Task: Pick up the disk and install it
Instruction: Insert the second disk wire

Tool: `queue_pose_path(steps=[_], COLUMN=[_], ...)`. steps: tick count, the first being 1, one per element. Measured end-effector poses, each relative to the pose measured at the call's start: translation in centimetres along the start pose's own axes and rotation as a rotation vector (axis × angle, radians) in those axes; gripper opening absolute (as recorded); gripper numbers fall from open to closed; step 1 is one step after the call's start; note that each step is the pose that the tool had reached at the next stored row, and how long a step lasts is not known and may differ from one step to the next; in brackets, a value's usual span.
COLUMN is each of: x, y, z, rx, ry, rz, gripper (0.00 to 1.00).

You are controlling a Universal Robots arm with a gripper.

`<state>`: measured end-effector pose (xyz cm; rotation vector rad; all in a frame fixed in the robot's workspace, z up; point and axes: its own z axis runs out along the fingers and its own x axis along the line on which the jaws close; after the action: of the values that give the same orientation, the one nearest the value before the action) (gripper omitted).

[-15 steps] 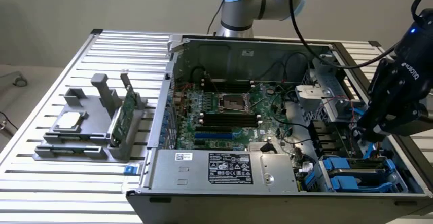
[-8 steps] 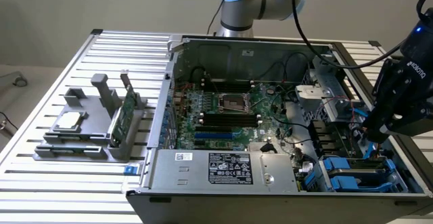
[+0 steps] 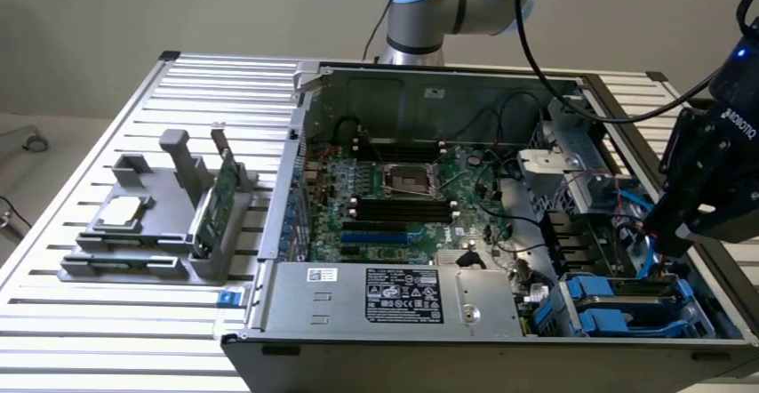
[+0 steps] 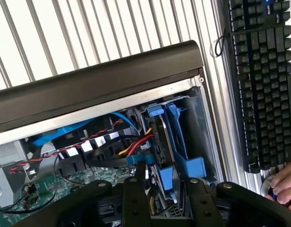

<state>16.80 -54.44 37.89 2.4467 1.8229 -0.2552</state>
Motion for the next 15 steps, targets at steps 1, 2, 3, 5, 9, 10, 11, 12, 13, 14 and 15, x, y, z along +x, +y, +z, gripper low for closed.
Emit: queue_pose_path(steps=[1,2,3,5,9,10,11,12,13,14,15], x=[0.0,0.0,0.01,0.02,0.03,0.04,0.05,0.06,0.07,0.08,0.09], y=[0.0,0.02,0.03,0.06,0.08,0.11,0.14,0.16,0.17,0.18,0.18], z=[0.0,0.0,0.0,-0.01,0.01,0.02,0.03,0.05,0.07,0.12,0.17], rx=[-0.0007,-0.0012,-0.0016,-0.0017,-0.0016,-0.0014,-0.0013,-0.0013,-0.0013,-0.0014,-0.0018], ry=[-0.003,-0.0049,-0.0062,-0.0068,-0.0071,-0.0072,-0.0073,-0.0076,-0.0075,-0.0075,-0.0077], rz=[0.0,0.0,0.0,0.0,0.0,-0.001,-0.002,-0.003,-0.005,-0.007,-0.009], gripper=[0.36,0.36,0.36,0.36,0.36,0.36,0.36,0.36,0.36,0.36,0.36])
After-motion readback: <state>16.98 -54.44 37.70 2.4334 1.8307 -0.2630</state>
